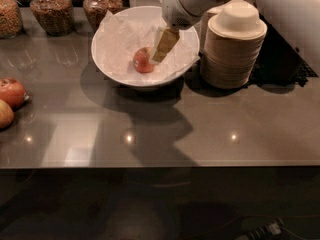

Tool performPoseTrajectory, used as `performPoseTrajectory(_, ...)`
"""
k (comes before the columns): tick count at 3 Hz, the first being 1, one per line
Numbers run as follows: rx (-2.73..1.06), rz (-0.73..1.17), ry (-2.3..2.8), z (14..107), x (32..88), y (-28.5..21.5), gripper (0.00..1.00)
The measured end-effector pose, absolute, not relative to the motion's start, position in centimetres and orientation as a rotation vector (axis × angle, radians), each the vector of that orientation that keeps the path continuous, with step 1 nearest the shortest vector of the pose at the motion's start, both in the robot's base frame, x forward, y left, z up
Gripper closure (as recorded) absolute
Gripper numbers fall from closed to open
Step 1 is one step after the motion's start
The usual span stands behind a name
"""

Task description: Pick apple from white bowl

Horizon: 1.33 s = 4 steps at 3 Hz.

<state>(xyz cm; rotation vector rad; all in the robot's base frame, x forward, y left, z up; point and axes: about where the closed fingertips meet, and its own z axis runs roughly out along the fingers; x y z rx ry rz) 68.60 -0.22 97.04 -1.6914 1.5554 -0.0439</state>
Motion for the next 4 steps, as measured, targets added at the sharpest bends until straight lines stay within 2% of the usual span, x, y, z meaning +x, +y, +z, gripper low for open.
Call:
performPoseTrajectory(2,-1.717,0.048,1.608,92.1,71.4,1.1,0.35)
performPoseTrajectory(4,-1.759,0.139,1.659,87.6,72.0,2.6,0.29)
